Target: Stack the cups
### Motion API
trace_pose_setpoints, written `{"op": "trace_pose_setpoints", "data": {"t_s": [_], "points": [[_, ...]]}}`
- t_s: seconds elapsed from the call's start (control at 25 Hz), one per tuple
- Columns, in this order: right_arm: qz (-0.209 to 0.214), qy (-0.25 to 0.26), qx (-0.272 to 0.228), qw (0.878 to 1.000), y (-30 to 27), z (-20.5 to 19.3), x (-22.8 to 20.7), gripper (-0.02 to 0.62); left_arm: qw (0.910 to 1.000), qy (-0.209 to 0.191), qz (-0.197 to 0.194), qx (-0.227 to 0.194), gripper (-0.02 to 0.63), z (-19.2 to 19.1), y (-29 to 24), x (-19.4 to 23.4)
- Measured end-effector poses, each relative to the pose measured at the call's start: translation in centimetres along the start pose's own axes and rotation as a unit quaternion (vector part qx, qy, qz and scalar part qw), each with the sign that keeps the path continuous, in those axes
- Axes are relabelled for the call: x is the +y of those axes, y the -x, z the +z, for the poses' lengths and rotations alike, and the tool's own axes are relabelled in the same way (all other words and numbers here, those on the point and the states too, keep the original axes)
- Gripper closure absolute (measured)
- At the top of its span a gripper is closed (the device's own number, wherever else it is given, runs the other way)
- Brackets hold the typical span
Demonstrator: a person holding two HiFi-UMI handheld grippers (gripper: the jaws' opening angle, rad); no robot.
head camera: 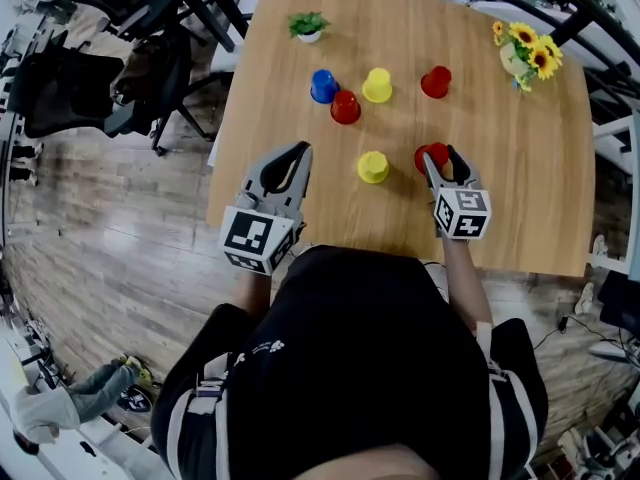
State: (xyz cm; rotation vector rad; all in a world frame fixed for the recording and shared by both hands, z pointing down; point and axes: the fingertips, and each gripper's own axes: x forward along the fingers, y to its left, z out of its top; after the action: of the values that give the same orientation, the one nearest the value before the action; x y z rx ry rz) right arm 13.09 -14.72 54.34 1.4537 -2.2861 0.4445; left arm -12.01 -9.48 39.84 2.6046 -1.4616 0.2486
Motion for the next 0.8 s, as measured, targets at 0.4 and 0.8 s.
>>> {"op": "trace_pose_setpoints", "data": {"t_s": [0.4,0.8], "points": [[0.053,0.013,0.024,0.998,1.3,-2.3,5.3,0.367,0.9994,-0.005,-0.035,0.0,0.589,0.2,-1.4,-1.7],[0.063,0.025,0.03,0.997,0.9,-2.9,6.4,0.367,0.999,-0.007,-0.043,0.006,0.589,0.0,-1.6,-2.0]]}}
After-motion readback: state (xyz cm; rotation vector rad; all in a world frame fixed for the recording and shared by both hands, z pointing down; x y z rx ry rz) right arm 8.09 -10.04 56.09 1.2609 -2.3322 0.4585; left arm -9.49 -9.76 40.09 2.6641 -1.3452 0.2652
